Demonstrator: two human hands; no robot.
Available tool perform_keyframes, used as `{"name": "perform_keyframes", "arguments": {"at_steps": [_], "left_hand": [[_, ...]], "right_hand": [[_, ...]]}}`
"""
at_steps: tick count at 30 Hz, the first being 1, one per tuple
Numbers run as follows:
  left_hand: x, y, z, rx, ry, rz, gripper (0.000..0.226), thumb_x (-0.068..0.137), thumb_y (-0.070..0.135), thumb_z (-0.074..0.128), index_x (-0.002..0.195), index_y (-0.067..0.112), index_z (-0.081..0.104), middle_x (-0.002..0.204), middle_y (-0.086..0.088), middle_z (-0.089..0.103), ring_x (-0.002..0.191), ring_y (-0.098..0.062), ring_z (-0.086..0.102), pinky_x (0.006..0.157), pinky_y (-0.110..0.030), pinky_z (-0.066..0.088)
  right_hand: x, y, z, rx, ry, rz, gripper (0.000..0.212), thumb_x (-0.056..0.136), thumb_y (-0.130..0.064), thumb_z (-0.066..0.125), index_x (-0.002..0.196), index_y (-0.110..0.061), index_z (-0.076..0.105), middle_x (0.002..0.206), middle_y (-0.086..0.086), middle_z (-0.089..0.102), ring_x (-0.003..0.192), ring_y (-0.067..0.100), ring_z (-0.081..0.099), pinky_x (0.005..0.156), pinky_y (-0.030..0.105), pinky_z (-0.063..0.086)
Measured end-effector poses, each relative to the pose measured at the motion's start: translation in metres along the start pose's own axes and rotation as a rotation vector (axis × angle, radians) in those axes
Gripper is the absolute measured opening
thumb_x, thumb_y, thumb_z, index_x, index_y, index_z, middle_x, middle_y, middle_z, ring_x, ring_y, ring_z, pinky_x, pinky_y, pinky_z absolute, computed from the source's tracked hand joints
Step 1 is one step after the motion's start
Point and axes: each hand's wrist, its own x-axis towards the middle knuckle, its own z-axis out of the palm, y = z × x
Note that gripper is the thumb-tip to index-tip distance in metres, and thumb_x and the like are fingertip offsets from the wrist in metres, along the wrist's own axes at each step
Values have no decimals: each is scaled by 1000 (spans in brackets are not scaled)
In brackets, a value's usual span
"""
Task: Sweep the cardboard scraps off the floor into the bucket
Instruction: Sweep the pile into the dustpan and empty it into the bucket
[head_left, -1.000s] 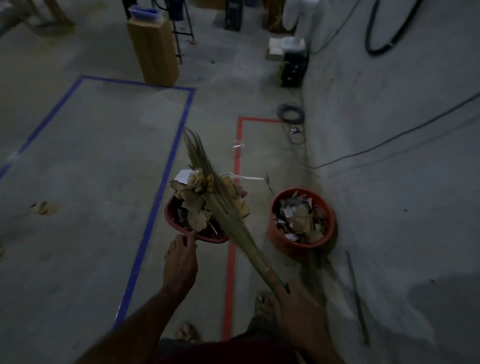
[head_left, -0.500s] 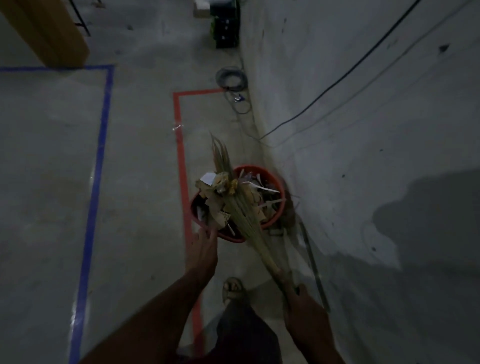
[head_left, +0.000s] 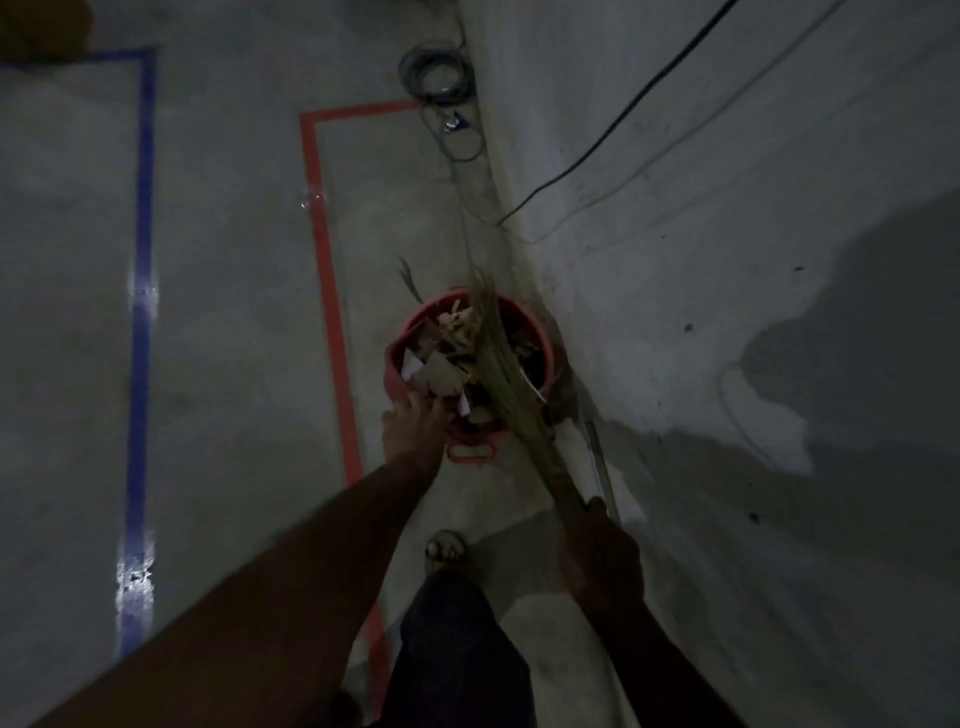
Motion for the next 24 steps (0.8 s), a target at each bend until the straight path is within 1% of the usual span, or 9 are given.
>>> {"name": "perform_keyframes", "arguments": {"at_steps": [3,5,6,8,10,13,17,21,24], "left_hand": [[-7,-9,-1,61,21,3,38,102,14,35,138,14,47,136,-16,50,124,-38,50,91,-43,46],[-18,-17,-9,84,51,10,37,99,15,36,130,16,56,128,-13,56,118,-36,56,86,-41,49],[-23,-21,-12,108,80,11,37,96,15,36,126,17,59,122,-11,59,112,-34,59,84,-40,50],[-32,-27,-19,139,64,5,36,98,15,37,128,16,56,124,-12,58,111,-33,58,86,-40,47],[-39,-30,-25,156,38,-3,34,100,15,38,132,15,51,129,-14,53,116,-34,55,89,-41,45],[-49,-32,-39,160,57,-29,33,99,15,40,130,14,50,129,-14,52,115,-33,54,89,-40,46],[-70,-32,-51,162,74,-9,31,98,15,42,127,15,52,126,-13,54,112,-32,56,85,-39,47],[-93,-47,-51,137,105,-41,28,91,17,52,117,17,64,111,-11,62,98,-30,62,75,-38,51],[-112,-66,-46,169,88,-88,40,99,17,43,138,18,49,130,-13,54,114,-32,56,87,-41,48]], "right_hand": [[5,4,-14,33,45,27,35,102,-24,33,130,-32,52,101,8,61,76,26,60,51,25,34],[-6,10,-9,18,-14,12,54,102,-29,8,115,-38,60,84,-8,59,61,8,52,45,10,14],[-7,15,1,-65,4,-28,57,105,-30,10,107,-34,68,76,-11,58,54,5,48,45,7,16],[-15,21,15,-47,7,-34,49,108,-29,31,96,-15,76,68,-2,58,52,11,50,47,19,37],[-26,16,0,23,-59,-35,44,107,-36,35,95,-18,74,67,-2,56,49,10,49,46,20,33],[-44,8,-25,82,159,72,24,102,-40,38,116,-36,57,88,-4,57,60,10,46,48,17,26],[-61,6,-22,90,56,40,42,101,-23,34,142,-33,40,112,6,53,82,21,47,67,34,38],[-71,-13,-30,-135,42,10,37,106,-26,33,140,-21,43,130,4,52,106,17,60,76,25,43],[-68,-19,-25,-110,7,-60,31,102,-21,41,128,-12,56,119,10,60,95,22,66,72,30,47]]}}
